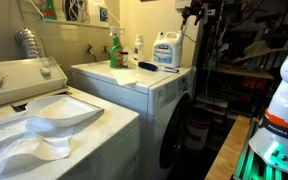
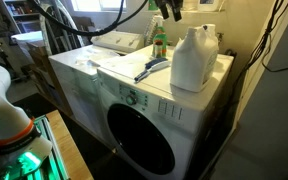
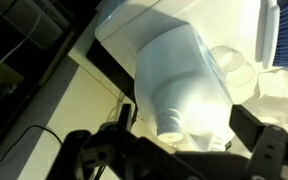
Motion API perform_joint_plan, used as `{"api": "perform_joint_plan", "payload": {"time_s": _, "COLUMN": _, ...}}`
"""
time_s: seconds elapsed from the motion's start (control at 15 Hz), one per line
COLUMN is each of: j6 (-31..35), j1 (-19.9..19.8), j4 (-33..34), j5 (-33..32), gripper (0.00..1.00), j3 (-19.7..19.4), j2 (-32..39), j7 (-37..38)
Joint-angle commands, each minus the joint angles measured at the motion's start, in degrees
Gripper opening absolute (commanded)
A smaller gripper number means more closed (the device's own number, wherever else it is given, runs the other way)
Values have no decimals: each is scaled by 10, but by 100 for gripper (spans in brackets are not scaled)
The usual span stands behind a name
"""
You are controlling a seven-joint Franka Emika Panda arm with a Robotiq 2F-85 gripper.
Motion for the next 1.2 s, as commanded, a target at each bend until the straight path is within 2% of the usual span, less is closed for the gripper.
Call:
{"api": "perform_joint_plan", "payload": {"time_s": 0.0, "j6": 30, "j1": -7, "j4": 20, "j5": 29, "gripper": 100, "j3": -5, "j2": 34, "j7": 10}}
{"api": "perform_joint_plan", "payload": {"time_s": 0.6, "j6": 90, "j1": -15, "j4": 40, "j5": 22, "gripper": 99, "j3": -4, "j2": 72, "j7": 42}}
{"api": "perform_joint_plan", "payload": {"time_s": 0.73, "j6": 103, "j1": -16, "j4": 42, "j5": 19, "gripper": 90, "j3": -4, "j2": 78, "j7": 50}}
{"api": "perform_joint_plan", "payload": {"time_s": 0.87, "j6": 112, "j1": -16, "j4": 42, "j5": 19, "gripper": 76, "j3": -4, "j2": 82, "j7": 55}}
{"api": "perform_joint_plan", "payload": {"time_s": 0.93, "j6": 116, "j1": -16, "j4": 41, "j5": 18, "gripper": 78, "j3": -4, "j2": 83, "j7": 58}}
{"api": "perform_joint_plan", "payload": {"time_s": 1.07, "j6": 126, "j1": -16, "j4": 40, "j5": 14, "gripper": 62, "j3": -3, "j2": 86, "j7": 63}}
{"api": "perform_joint_plan", "payload": {"time_s": 1.13, "j6": 126, "j1": -16, "j4": 40, "j5": 14, "gripper": 64, "j3": -3, "j2": 87, "j7": 64}}
